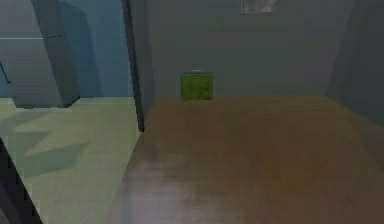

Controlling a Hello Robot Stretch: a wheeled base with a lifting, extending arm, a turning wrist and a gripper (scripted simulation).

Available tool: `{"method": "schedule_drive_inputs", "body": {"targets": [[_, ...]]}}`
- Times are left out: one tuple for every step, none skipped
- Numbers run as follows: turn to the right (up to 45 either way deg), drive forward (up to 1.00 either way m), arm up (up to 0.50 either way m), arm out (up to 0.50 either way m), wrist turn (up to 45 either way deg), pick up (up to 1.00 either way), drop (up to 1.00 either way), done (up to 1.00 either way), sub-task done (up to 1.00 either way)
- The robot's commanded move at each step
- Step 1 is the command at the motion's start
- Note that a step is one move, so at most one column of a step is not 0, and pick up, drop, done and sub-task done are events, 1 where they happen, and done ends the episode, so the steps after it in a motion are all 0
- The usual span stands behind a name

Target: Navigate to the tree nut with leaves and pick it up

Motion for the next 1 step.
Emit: {"method": "schedule_drive_inputs", "body": {"targets": [[0.0, 0.80, 0.00, 0.00, 0.0, 0.00, 0.00, 0.00, 0.00]]}}
